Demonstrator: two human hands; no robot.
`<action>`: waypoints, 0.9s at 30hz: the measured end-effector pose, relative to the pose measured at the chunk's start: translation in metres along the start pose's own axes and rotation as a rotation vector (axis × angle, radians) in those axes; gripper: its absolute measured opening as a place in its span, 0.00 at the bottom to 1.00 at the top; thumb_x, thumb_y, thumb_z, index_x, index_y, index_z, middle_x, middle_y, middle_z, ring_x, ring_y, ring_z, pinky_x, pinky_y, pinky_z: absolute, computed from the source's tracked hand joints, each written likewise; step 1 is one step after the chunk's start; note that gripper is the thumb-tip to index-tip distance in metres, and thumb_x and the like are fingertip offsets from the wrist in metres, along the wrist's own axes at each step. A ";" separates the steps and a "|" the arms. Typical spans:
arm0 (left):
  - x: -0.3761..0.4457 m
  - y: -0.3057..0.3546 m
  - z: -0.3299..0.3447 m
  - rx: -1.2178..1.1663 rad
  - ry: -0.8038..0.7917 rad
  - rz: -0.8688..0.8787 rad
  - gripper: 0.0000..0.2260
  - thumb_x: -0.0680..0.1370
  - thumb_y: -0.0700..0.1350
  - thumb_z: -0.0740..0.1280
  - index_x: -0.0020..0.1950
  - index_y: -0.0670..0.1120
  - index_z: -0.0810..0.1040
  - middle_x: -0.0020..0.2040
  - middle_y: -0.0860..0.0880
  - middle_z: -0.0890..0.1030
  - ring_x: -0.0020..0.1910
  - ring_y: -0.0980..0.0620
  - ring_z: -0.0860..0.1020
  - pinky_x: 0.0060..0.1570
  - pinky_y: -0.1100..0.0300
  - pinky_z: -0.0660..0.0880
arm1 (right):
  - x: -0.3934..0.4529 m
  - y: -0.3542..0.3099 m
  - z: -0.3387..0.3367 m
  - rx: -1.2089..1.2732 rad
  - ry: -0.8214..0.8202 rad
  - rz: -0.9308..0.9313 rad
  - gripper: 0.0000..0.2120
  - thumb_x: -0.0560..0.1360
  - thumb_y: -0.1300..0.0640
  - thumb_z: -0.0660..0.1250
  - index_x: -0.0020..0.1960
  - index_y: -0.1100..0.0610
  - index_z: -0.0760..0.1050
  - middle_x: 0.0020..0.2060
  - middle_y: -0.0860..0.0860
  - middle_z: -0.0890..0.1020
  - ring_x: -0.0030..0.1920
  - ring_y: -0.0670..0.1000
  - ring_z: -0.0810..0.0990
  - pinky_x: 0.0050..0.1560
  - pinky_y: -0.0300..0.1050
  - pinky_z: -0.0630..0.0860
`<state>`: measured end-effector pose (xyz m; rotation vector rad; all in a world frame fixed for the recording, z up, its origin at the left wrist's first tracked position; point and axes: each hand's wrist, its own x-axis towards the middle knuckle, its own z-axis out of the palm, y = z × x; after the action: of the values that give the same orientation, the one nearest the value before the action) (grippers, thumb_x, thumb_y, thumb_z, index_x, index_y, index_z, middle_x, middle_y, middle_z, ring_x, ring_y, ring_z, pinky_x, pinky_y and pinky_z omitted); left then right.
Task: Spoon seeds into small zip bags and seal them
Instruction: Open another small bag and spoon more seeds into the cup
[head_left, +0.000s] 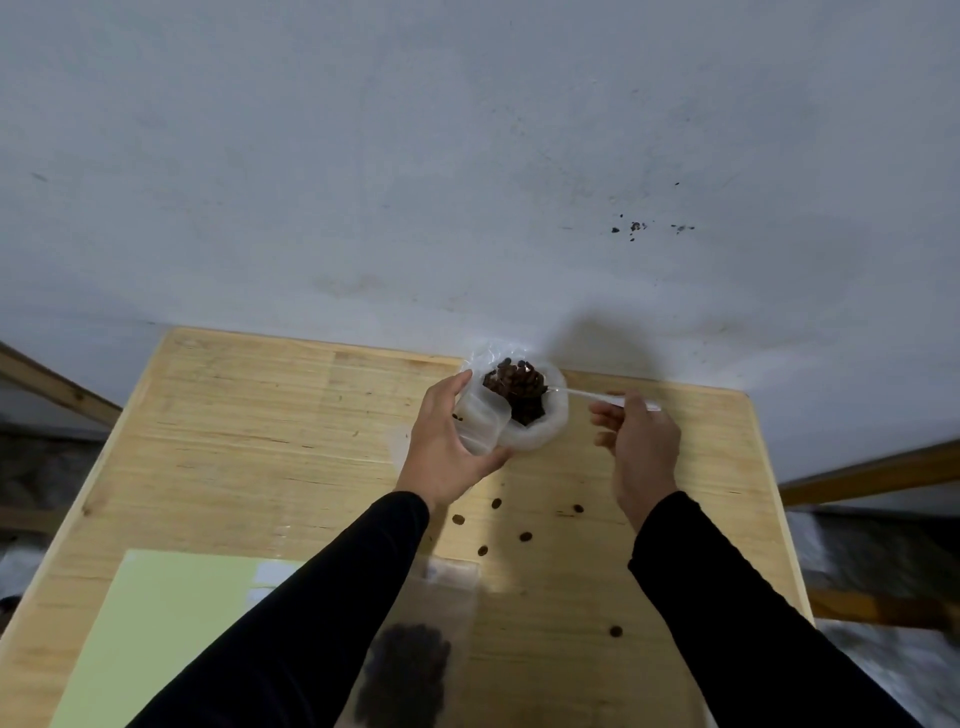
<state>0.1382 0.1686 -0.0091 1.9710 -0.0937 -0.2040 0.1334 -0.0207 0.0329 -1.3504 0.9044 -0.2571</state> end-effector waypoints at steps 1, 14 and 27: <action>0.000 0.000 0.000 -0.004 -0.002 -0.002 0.42 0.65 0.50 0.79 0.73 0.52 0.59 0.69 0.55 0.62 0.67 0.60 0.62 0.62 0.68 0.60 | -0.002 -0.007 -0.001 -0.005 -0.009 -0.025 0.10 0.80 0.59 0.57 0.44 0.60 0.74 0.31 0.54 0.80 0.25 0.44 0.77 0.21 0.36 0.69; 0.005 -0.001 0.000 -0.014 0.006 0.002 0.43 0.65 0.51 0.79 0.73 0.52 0.59 0.70 0.54 0.63 0.68 0.59 0.63 0.65 0.66 0.61 | -0.022 -0.029 0.010 -0.498 -0.097 -0.820 0.13 0.79 0.55 0.56 0.46 0.59 0.77 0.29 0.44 0.77 0.30 0.40 0.76 0.34 0.27 0.67; 0.009 -0.001 0.003 -0.021 -0.001 0.010 0.42 0.66 0.52 0.78 0.74 0.51 0.60 0.70 0.55 0.63 0.67 0.61 0.63 0.62 0.74 0.58 | 0.000 0.038 0.018 -0.070 -0.055 0.094 0.11 0.81 0.55 0.55 0.43 0.55 0.71 0.37 0.56 0.83 0.29 0.45 0.81 0.23 0.37 0.72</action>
<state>0.1459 0.1647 -0.0127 1.9495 -0.1023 -0.1986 0.1335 0.0023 -0.0025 -1.3685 0.9353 -0.1168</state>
